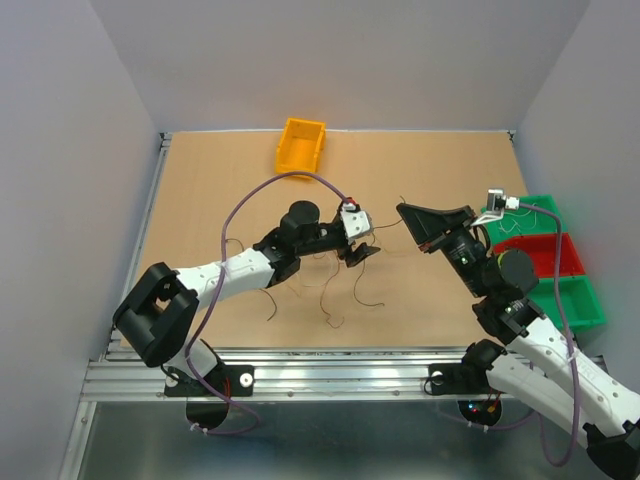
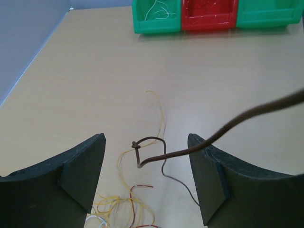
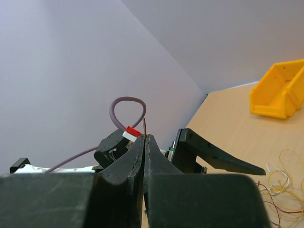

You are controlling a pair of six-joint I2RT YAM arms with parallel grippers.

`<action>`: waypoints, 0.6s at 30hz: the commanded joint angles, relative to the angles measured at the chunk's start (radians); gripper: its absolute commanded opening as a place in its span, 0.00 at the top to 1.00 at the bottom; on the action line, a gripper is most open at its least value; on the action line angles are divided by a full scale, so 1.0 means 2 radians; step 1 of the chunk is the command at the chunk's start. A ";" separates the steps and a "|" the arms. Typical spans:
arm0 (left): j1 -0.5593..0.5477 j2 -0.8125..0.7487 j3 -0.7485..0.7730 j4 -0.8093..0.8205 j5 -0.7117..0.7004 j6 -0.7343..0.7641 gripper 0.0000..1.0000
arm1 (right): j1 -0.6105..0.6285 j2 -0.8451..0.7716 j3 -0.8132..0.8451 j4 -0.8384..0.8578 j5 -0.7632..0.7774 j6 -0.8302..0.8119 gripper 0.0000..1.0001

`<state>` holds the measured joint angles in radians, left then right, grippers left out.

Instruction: Untangle the cables

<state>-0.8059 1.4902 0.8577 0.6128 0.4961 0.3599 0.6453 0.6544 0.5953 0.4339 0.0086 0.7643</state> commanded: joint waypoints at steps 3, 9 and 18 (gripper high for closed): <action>-0.003 -0.018 0.008 0.025 0.048 -0.010 0.19 | -0.002 -0.009 0.007 0.028 0.000 0.005 0.99; -0.003 0.008 0.040 0.028 0.049 -0.043 0.38 | -0.002 0.003 0.003 0.045 -0.025 0.024 0.99; 0.004 -0.008 0.032 0.029 -0.008 -0.043 1.00 | -0.002 -0.033 -0.006 0.037 -0.007 0.011 0.99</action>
<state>-0.8047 1.5074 0.8955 0.6209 0.5343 0.2829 0.6426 0.6456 0.5934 0.4568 -0.0143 0.8047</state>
